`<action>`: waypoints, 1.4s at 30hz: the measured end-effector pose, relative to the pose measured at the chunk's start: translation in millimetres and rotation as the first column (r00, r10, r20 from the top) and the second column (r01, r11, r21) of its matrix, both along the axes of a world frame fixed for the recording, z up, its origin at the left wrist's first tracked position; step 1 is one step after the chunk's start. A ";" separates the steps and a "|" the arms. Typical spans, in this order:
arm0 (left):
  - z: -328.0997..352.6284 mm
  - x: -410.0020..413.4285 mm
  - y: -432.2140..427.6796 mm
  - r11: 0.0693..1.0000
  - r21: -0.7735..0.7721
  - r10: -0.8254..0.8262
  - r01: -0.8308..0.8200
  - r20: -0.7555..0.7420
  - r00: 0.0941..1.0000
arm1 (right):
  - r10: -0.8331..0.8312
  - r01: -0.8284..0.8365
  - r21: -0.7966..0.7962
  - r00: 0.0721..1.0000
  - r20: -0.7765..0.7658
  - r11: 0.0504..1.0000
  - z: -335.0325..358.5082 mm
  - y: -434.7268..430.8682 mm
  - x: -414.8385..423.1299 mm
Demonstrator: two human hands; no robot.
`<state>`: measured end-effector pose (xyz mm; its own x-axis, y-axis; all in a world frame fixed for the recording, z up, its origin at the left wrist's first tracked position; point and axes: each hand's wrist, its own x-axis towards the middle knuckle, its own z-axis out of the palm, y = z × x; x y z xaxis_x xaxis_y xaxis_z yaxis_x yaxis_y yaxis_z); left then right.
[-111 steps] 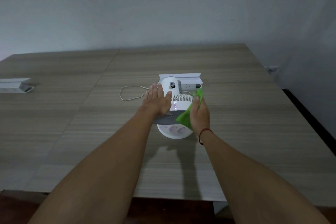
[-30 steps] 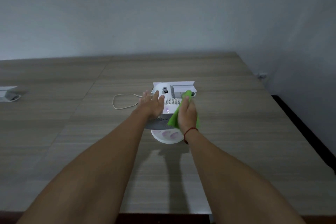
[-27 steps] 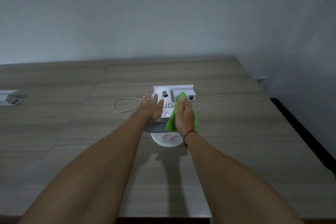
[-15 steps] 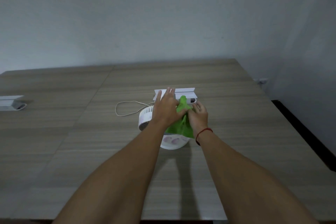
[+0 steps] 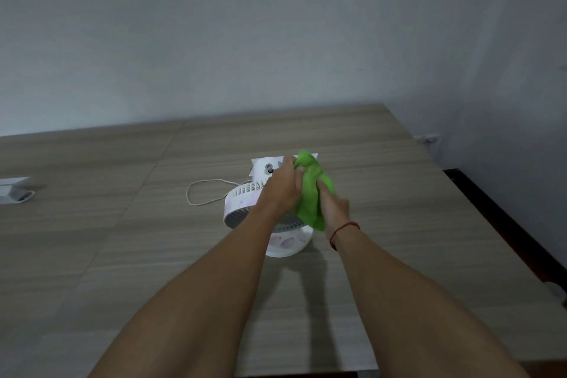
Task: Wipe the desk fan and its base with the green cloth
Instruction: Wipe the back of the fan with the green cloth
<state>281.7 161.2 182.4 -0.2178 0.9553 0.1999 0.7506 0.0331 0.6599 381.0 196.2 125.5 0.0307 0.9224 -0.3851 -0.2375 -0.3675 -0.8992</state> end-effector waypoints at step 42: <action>-69.1 -94.4 -4.1 0.934 -0.130 0.338 -0.333 0.012 0.941 | 0.208 -0.672 0.242 0.516 0.831 0.700 -23.2 26.5 -50.0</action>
<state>187.3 157.1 113.3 -0.5346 0.8421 0.0710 0.6590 0.3628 0.6589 331.0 222.7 102.4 -0.3993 0.9151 0.0561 0.6019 0.3078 -0.7368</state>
